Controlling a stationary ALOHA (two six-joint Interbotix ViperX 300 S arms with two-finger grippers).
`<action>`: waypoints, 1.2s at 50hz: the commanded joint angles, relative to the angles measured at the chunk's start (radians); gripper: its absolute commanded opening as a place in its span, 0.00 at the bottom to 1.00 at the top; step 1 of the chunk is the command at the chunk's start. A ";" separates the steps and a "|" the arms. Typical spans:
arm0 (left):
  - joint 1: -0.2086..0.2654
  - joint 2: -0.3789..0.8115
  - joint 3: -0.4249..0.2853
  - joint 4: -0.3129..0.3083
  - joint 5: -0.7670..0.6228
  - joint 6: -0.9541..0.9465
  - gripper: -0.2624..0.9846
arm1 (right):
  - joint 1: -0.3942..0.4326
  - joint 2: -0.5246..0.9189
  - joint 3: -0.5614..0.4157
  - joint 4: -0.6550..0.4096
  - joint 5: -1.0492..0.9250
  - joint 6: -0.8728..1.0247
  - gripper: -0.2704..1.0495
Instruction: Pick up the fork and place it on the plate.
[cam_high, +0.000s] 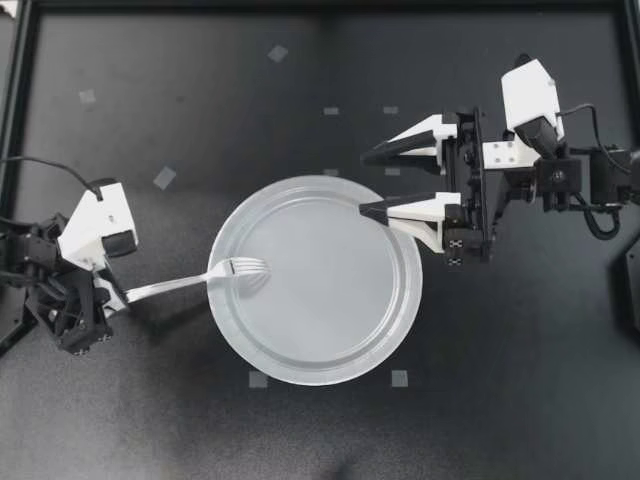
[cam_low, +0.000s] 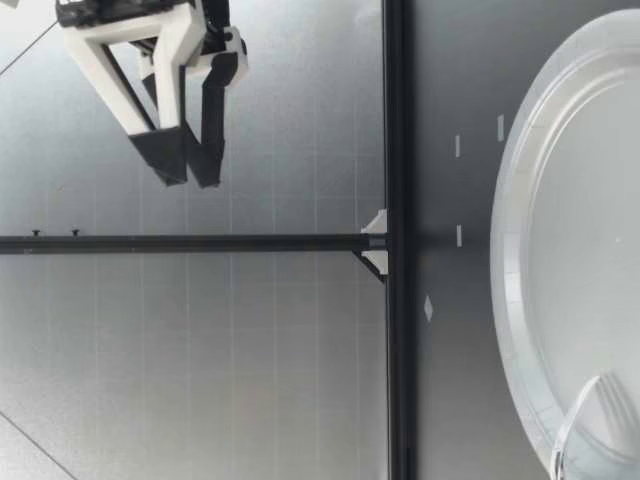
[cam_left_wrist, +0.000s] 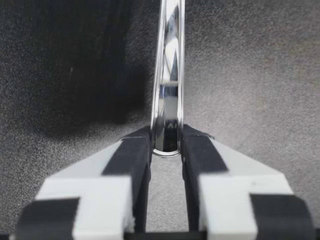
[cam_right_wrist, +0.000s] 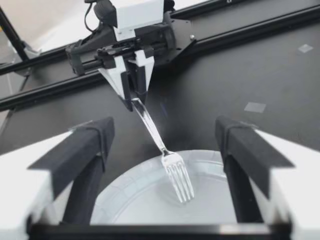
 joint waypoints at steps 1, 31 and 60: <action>-0.003 0.003 -0.018 0.002 -0.005 -0.002 0.22 | -0.006 -0.008 -0.021 0.002 -0.005 0.002 0.78; -0.003 0.018 -0.012 -0.060 -0.041 -0.003 0.27 | -0.006 -0.006 -0.021 0.003 -0.006 0.005 0.78; -0.003 0.126 -0.028 -0.074 -0.107 -0.020 0.27 | -0.006 0.011 -0.021 0.003 -0.008 0.021 0.78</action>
